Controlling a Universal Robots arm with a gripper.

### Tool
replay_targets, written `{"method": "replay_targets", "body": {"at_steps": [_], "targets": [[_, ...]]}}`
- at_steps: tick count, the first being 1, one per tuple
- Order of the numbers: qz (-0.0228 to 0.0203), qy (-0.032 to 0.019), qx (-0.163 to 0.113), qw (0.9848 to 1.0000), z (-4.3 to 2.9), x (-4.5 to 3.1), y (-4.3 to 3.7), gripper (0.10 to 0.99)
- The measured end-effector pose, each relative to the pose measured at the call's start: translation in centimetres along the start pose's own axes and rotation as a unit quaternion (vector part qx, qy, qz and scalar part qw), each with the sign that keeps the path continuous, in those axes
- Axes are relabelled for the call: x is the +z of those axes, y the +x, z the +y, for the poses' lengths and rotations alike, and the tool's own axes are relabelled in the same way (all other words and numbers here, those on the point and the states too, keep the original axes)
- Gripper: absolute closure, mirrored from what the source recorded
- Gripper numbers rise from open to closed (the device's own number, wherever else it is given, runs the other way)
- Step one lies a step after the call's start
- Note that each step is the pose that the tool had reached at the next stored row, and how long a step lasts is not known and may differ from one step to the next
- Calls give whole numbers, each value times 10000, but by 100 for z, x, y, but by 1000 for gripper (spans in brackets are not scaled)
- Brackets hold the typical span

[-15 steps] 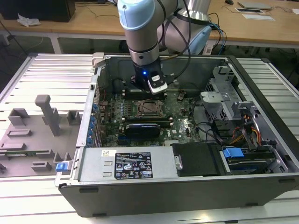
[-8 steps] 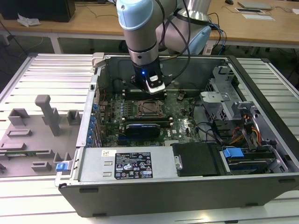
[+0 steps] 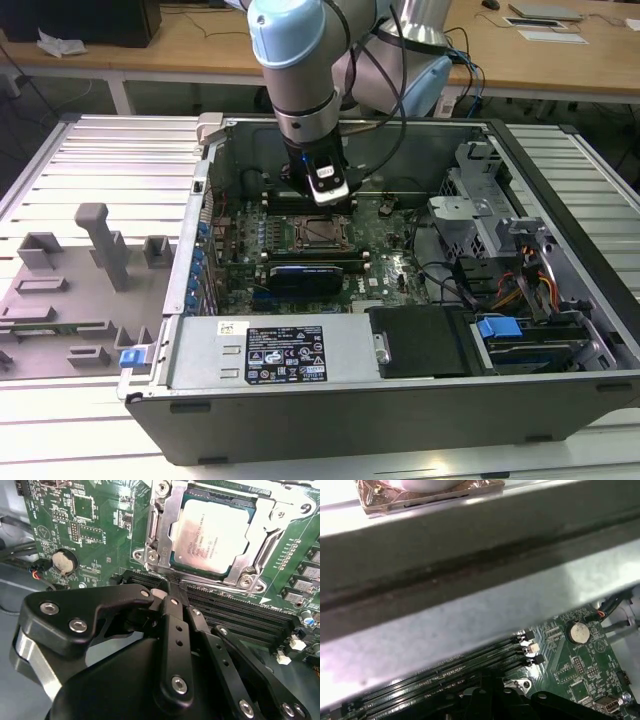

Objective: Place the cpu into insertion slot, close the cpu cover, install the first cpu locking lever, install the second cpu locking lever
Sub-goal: 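Install the first cpu locking lever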

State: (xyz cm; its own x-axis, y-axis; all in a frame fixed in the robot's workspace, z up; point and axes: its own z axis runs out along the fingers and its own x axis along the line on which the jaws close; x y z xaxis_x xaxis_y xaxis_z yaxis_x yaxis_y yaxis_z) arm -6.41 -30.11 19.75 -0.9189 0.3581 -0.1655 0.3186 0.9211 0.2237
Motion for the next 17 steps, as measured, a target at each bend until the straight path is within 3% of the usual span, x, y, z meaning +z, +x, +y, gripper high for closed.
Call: {"method": "replay_targets", "body": {"at_steps": [4,8,9,12,13,17], "targets": [[-2,-4,12,10000,-2,13,2,980],[-3,-2,11,10000,14,-54,-9,980],[-10,20,7,10000,16,-60,-11,980],[-44,180,-24,9998,21,-84,-15,980],[-71,287,-45,9996,27,-110,-19,980],[-110,394,-66,9991,53,-220,-39,980]]}}
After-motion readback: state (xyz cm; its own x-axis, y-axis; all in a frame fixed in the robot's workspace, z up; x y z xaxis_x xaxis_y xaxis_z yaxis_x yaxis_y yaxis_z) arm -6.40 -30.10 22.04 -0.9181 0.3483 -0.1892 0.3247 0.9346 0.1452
